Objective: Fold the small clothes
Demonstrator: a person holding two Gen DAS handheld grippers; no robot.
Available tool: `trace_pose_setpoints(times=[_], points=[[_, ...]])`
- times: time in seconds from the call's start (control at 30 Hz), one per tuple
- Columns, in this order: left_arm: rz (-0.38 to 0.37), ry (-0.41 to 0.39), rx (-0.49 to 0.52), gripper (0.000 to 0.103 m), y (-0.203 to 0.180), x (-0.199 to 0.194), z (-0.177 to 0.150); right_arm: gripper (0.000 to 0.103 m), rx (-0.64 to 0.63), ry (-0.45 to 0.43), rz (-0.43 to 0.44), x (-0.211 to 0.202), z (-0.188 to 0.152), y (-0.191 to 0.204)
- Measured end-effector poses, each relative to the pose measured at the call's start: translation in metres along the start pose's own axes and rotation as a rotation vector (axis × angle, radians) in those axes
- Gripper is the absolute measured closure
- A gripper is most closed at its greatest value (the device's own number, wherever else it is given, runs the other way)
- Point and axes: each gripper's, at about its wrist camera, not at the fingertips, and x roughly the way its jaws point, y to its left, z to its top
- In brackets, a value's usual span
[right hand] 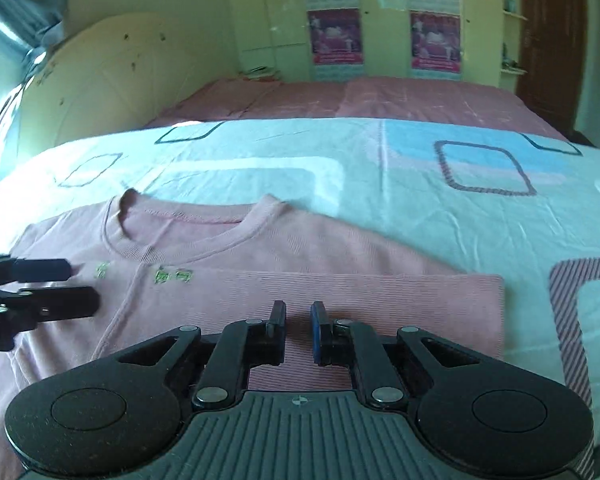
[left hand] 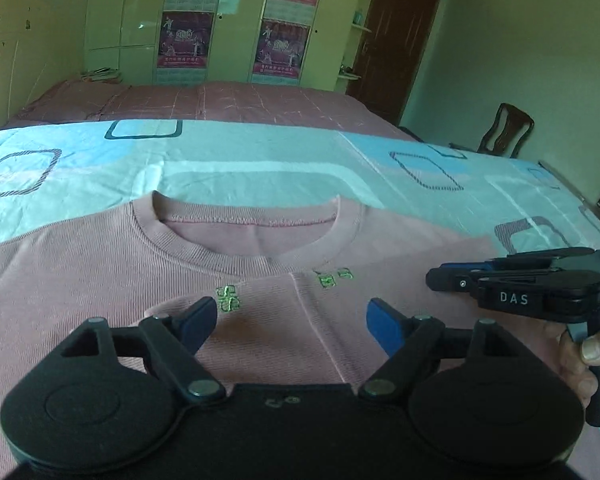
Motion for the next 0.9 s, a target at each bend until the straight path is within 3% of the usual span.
trace_pose_setpoints(times=[0.03, 0.1, 0.17, 0.27, 0.33, 0.37, 0.4, 0.47, 0.5, 0.57, 0.63, 0.7, 0.83, 0.9], points=[[0.012, 0.011, 0.0, 0.023, 0.004, 0.002, -0.002, 0.093, 0.005, 0.009, -0.01, 0.003, 0.0, -0.006], [0.057, 0.026, 0.006, 0.032, 0.019, 0.003, -0.007, 0.093, 0.045, 0.014, -0.113, 0.002, 0.001, -0.029], [0.026, 0.018, 0.013, 0.039, 0.035, -0.003, -0.013, 0.093, 0.102, 0.021, -0.206, -0.001, 0.002, -0.058], [0.042, 0.035, 0.121, 0.037, 0.026, -0.004, -0.013, 0.093, 0.138, 0.041, -0.156, -0.005, 0.004, -0.079], [0.065, 0.033, 0.155, 0.027, 0.009, -0.008, -0.009, 0.093, 0.123, 0.047, -0.161, -0.01, 0.006, -0.075], [0.059, 0.007, 0.16, 0.017, 0.003, -0.015, -0.009, 0.093, 0.129, 0.045, -0.153, -0.014, 0.006, -0.073], [0.058, -0.017, 0.163, 0.013, -0.001, -0.02, -0.01, 0.093, 0.132, 0.044, -0.144, -0.019, 0.004, -0.07], [0.065, -0.007, 0.149, 0.018, -0.006, -0.025, -0.013, 0.093, 0.131, 0.061, -0.148, -0.026, -0.004, -0.064], [0.071, 0.007, 0.133, 0.028, -0.007, -0.028, -0.016, 0.093, 0.133, 0.067, -0.145, -0.032, -0.009, -0.061], [0.069, -0.011, 0.095, 0.037, -0.007, -0.041, -0.022, 0.093, 0.14, 0.086, -0.156, -0.047, -0.023, -0.054], [0.081, -0.016, 0.095, 0.03, -0.008, -0.049, -0.032, 0.093, 0.139, 0.093, -0.165, -0.059, -0.04, -0.048], [0.097, 0.072, 0.1, 0.026, -0.005, -0.039, -0.043, 0.093, 0.126, 0.089, -0.186, -0.07, -0.056, -0.041], [0.089, 0.03, 0.077, 0.031, -0.001, -0.058, -0.046, 0.093, 0.098, 0.049, -0.195, -0.096, -0.062, -0.026], [0.102, 0.014, 0.075, 0.027, 0.0, -0.063, -0.048, 0.093, 0.089, 0.03, -0.177, -0.107, -0.067, -0.018]])
